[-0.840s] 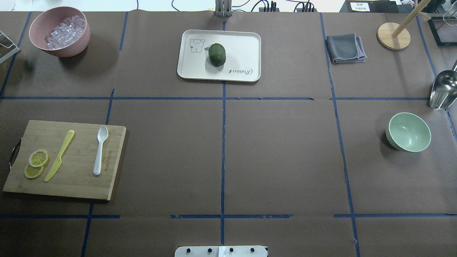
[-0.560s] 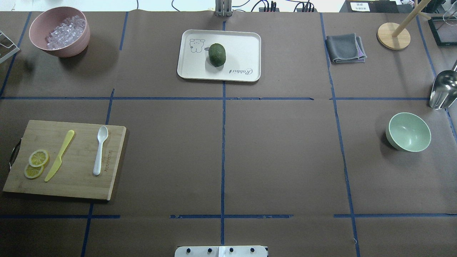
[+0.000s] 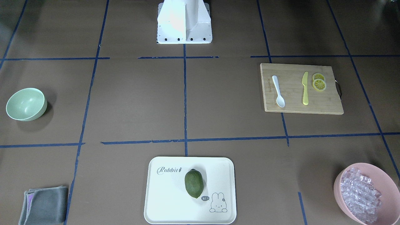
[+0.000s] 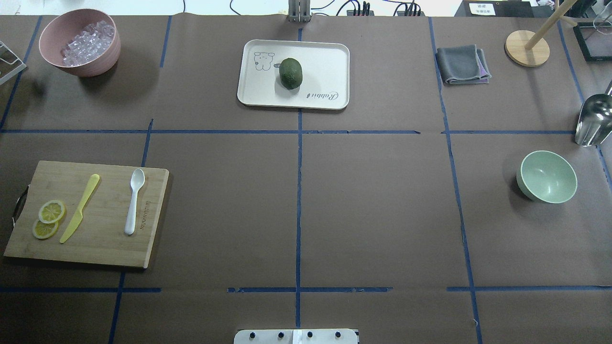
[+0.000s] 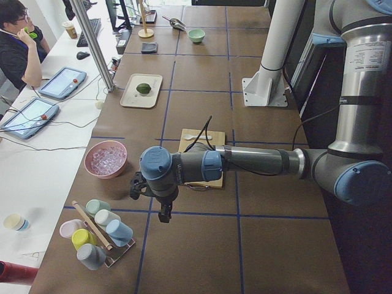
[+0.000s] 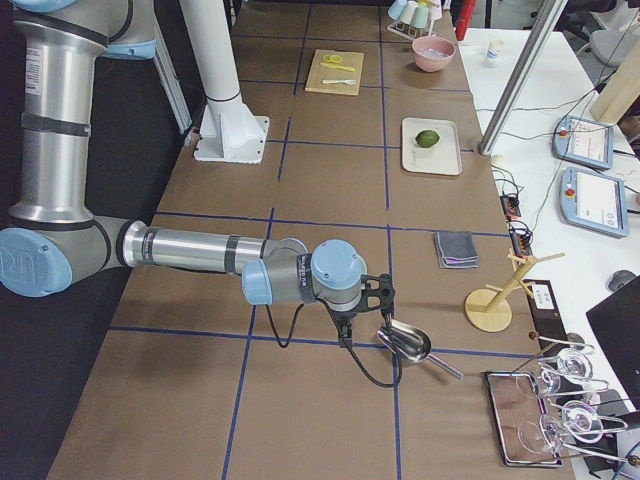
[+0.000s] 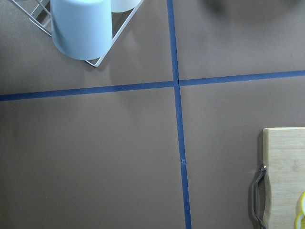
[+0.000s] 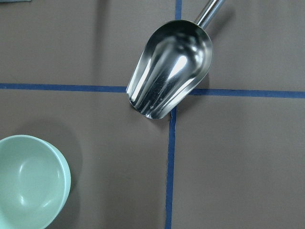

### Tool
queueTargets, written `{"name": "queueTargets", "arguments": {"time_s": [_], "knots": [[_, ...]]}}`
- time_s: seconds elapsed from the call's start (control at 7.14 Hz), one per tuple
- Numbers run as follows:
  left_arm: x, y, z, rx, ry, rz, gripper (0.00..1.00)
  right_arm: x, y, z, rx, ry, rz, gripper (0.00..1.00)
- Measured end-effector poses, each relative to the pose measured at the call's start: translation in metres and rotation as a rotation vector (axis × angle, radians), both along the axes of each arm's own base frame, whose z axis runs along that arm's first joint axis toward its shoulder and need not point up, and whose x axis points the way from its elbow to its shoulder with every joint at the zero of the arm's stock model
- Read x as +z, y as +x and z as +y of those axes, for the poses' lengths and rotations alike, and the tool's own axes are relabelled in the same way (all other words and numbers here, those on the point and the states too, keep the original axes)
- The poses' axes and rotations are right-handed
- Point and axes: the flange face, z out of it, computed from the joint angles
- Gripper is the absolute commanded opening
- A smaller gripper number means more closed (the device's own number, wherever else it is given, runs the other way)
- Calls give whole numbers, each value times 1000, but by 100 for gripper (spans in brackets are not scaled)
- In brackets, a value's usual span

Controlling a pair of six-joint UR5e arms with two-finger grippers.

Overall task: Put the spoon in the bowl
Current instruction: 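Move the right gripper toward the pale green bowl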

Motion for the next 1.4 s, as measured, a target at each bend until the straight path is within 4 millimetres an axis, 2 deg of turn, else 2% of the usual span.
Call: {"name": "queueTargets", "arguments": {"time_s": [0.42, 0.7, 0.84, 0.98, 1.12, 1.4], "knots": [[0, 0, 0, 0, 0, 0, 100, -2, 0, -1, -1, 6, 1, 100], [-1, 0, 0, -1, 2, 0, 100, -10, 0, -4, 1, 23, -1, 100], [-2, 0, 1, 0, 4, 0, 100, -25, -1, -13, 3, 47, -4, 100], [-2, 0, 2, 0, 4, 0, 100, -44, -2, -30, 3, 80, -11, 100], [-2, 0, 3, 0, 4, 1, 100, -58, -13, -45, -15, 101, -23, 100], [-2, 0, 4, 0, 4, 1, 100, -73, -63, -57, -63, 73, -58, 99]]}}
